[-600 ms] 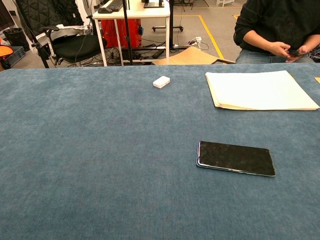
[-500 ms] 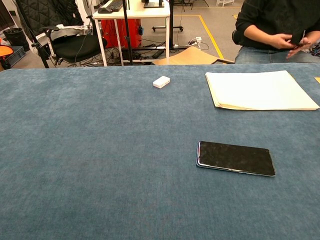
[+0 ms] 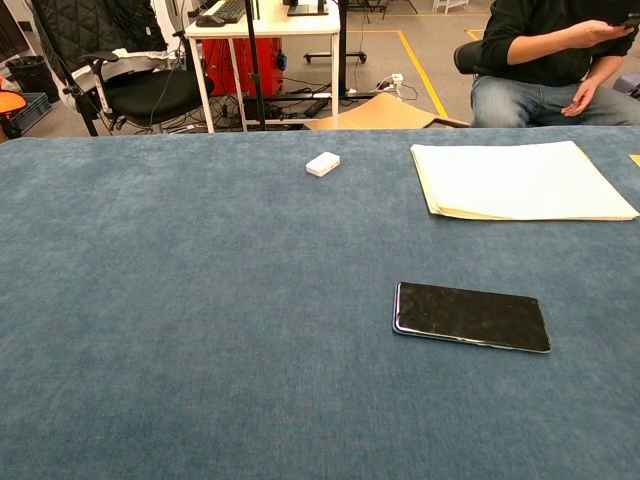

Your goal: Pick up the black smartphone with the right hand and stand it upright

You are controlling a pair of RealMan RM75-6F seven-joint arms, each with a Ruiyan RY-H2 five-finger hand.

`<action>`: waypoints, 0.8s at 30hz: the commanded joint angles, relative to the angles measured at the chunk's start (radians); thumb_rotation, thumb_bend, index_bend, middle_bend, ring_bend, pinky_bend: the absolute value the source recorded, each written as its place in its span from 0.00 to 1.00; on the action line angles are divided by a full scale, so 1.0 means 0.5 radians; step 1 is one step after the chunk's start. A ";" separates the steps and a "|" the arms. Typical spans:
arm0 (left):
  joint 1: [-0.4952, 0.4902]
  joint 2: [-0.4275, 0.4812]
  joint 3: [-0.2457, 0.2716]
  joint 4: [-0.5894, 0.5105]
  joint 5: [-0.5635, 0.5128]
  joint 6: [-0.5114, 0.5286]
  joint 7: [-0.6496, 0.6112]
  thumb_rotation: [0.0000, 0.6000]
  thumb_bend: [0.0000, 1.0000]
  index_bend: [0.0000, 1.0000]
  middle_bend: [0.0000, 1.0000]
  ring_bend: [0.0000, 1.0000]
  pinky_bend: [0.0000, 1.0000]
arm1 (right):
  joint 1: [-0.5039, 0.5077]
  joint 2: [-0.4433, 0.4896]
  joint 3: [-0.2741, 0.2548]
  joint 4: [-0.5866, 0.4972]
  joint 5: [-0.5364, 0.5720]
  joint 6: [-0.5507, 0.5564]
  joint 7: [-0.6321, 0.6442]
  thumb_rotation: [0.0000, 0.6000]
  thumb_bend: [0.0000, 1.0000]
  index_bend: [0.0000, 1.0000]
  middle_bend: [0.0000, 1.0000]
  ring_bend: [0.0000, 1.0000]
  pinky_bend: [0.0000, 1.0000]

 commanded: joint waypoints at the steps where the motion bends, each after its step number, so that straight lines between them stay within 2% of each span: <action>1: -0.009 -0.013 -0.011 0.016 -0.038 -0.028 0.027 1.00 0.00 0.00 0.00 0.00 0.00 | 0.331 -0.297 0.107 0.073 0.106 -0.450 -0.113 1.00 0.00 0.14 0.09 0.00 0.00; 4: -0.020 -0.026 -0.029 0.018 -0.091 -0.055 0.056 1.00 0.00 0.00 0.00 0.00 0.00 | 0.526 -0.468 0.213 0.120 0.325 -0.708 -0.265 1.00 0.00 0.18 0.15 0.00 0.00; 10: -0.030 -0.037 -0.048 0.021 -0.157 -0.088 0.085 1.00 0.00 0.00 0.00 0.00 0.00 | 0.784 -0.687 0.318 0.181 0.726 -0.930 -0.716 1.00 0.00 0.24 0.21 0.00 0.00; 15: -0.046 -0.044 -0.056 0.025 -0.186 -0.125 0.099 1.00 0.00 0.00 0.00 0.00 0.00 | 0.930 -0.808 0.342 0.216 1.037 -0.942 -1.037 1.00 0.00 0.24 0.22 0.00 0.00; 24: -0.054 -0.048 -0.050 0.010 -0.179 -0.139 0.123 1.00 0.00 0.00 0.00 0.00 0.00 | 1.158 -0.967 0.291 0.204 1.551 -0.729 -1.614 1.00 0.00 0.24 0.22 0.00 0.00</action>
